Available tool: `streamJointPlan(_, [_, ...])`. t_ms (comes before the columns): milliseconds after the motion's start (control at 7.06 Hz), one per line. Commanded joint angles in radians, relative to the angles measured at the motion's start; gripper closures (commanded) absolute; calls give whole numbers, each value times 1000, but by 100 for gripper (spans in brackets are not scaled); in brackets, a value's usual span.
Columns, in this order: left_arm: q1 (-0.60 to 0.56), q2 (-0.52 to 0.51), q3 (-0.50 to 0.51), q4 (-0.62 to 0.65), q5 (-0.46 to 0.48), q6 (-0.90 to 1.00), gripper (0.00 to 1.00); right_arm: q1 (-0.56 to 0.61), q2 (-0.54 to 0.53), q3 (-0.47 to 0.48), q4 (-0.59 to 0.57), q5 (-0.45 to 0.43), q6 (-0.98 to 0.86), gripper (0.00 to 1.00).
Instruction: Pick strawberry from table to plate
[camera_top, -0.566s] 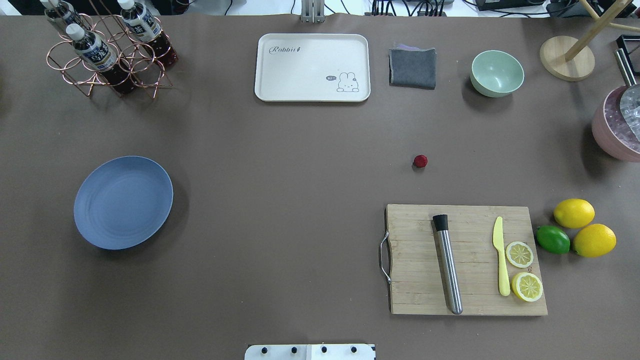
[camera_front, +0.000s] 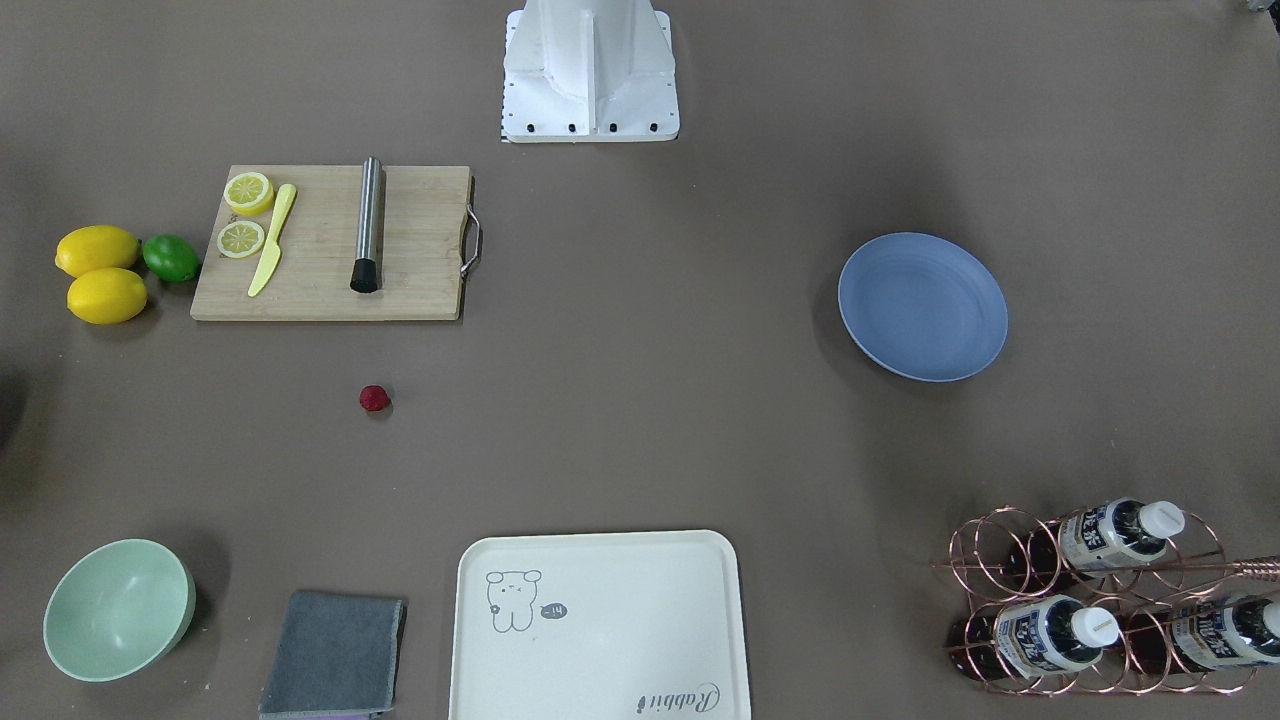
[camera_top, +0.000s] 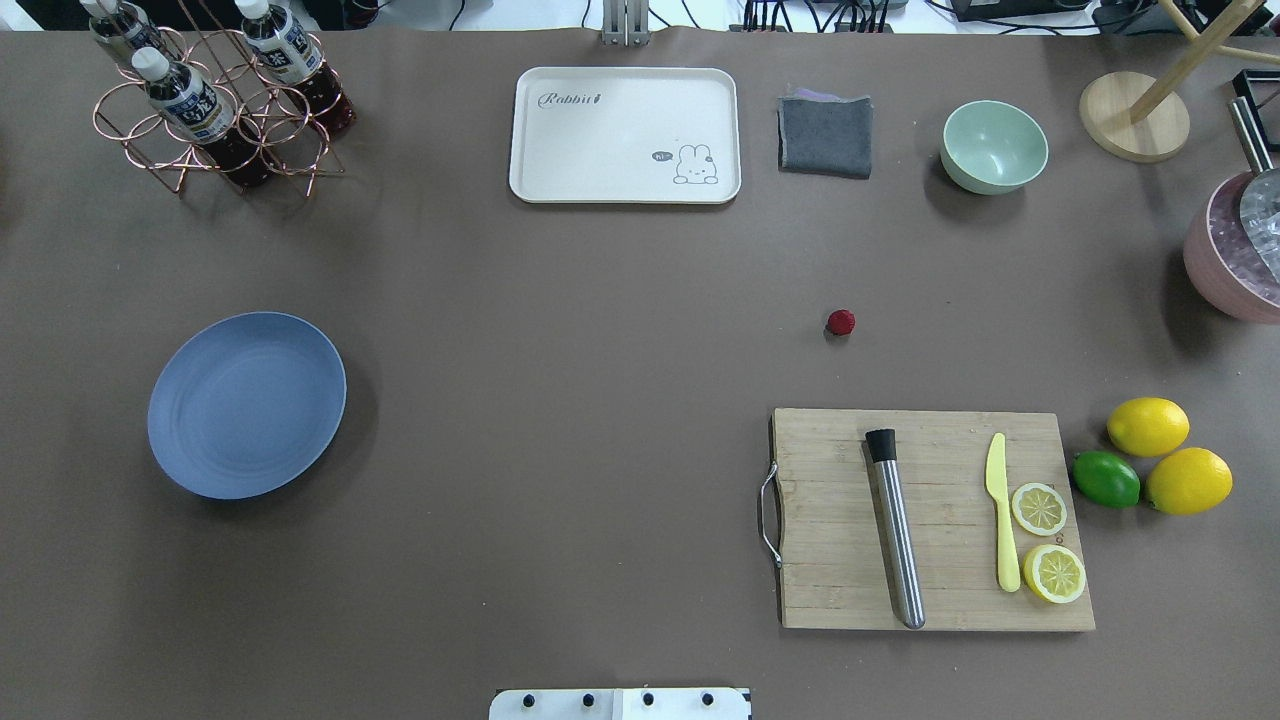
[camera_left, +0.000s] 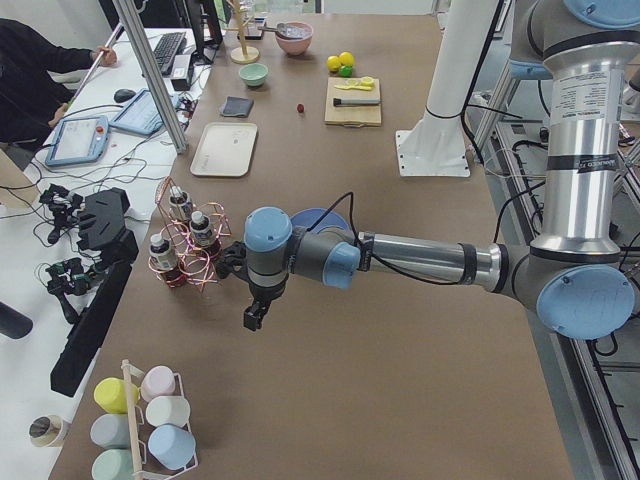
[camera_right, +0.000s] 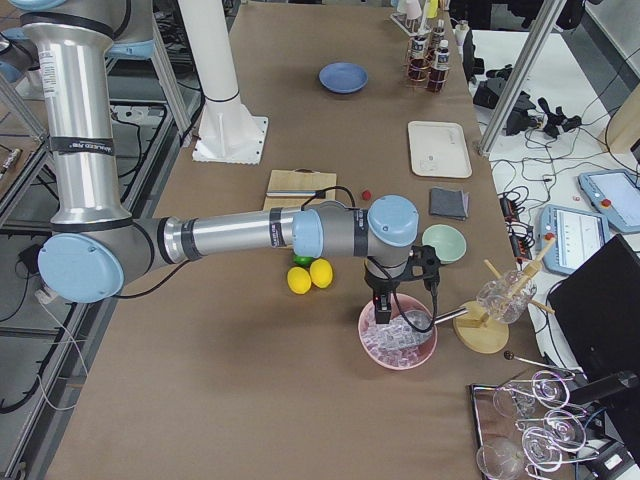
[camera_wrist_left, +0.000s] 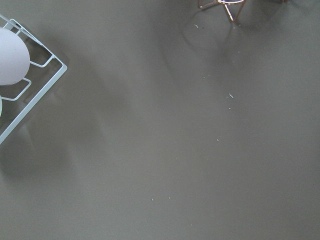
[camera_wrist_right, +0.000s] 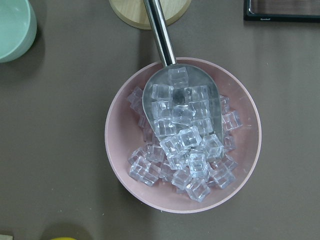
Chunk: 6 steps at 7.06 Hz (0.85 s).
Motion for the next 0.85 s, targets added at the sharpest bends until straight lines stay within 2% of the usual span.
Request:
streamJointPlan(0, [0, 2, 1, 0, 0, 1, 2, 5, -42, 11, -2, -3, -2, 0])
streamJointPlan(708, [2, 0, 3, -1, 2, 0, 2, 6, -51, 14, 1, -4, -2, 0])
